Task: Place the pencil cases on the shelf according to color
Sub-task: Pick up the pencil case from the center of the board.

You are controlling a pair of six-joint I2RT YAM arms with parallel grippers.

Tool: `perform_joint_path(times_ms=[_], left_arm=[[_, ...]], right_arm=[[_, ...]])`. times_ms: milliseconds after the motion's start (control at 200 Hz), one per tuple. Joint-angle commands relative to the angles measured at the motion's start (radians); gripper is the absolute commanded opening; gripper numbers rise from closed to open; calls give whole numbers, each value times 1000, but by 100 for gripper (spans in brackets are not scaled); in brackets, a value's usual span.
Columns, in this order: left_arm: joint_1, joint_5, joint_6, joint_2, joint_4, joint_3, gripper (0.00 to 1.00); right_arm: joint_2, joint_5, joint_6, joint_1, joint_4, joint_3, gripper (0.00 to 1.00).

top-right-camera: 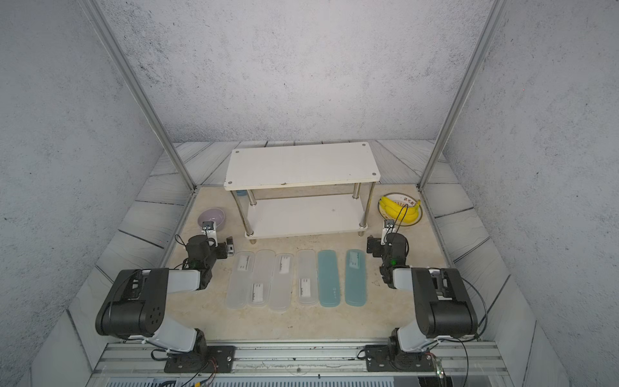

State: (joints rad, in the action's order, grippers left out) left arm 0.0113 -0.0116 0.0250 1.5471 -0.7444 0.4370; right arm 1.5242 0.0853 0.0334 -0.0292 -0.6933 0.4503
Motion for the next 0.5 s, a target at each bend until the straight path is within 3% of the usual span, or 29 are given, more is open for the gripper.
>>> perform_joint_path(times_ms=[0,495], left_arm=[[12,3,-1,-11,1,20,99],[12,7,-2,-13,4,19,99]], right_arm=[[8,14,2,3,-11,17,100],[9,13,3,4,-8,19,100]])
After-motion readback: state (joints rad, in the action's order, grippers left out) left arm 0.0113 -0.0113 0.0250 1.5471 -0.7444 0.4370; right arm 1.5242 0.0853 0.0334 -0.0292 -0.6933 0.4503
